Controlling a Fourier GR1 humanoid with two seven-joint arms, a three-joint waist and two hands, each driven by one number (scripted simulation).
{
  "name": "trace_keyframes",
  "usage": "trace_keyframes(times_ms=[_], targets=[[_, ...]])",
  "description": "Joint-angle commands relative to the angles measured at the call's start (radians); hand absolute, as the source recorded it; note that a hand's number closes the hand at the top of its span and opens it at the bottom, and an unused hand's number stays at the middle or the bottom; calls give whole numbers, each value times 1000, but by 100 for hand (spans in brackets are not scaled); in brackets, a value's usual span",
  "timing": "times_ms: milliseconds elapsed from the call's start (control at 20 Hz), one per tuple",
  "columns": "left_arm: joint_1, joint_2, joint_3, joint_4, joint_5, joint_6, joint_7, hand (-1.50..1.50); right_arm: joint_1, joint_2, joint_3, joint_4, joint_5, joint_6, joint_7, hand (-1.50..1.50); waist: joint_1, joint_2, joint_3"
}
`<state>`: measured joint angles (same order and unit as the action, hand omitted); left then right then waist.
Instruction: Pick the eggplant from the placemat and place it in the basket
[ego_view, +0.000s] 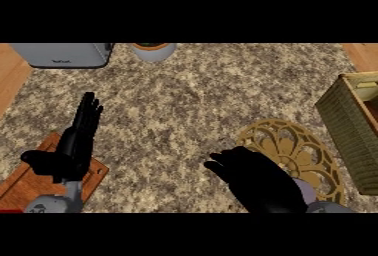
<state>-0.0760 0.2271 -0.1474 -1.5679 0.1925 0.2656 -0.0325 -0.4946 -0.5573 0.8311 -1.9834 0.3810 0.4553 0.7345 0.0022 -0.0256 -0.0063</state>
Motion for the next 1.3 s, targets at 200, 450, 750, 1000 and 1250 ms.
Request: trace_keyframes(times_ms=[200,450,750,1000,1250], targets=[[23,-7,-27,-49,-9,-4,7,0,-261,47,119,73,28,388,314,-150,30,11,-3],[-7,-9,-3,-43,-11,18,23,0,-285,117,90,153,-153,531,376,-150,-5,13,-2],[51,7,10,-58,-2,0,9,0,-299,231,91,254,-254,538,508,-150,-14,9,0],[36,16,29,-77,16,-14,20,0,-348,245,165,331,-216,546,523,-150,-10,12,1],[146,-5,-17,-104,-14,-14,-32,0,-323,210,175,314,-217,554,558,-150,-14,9,3]])
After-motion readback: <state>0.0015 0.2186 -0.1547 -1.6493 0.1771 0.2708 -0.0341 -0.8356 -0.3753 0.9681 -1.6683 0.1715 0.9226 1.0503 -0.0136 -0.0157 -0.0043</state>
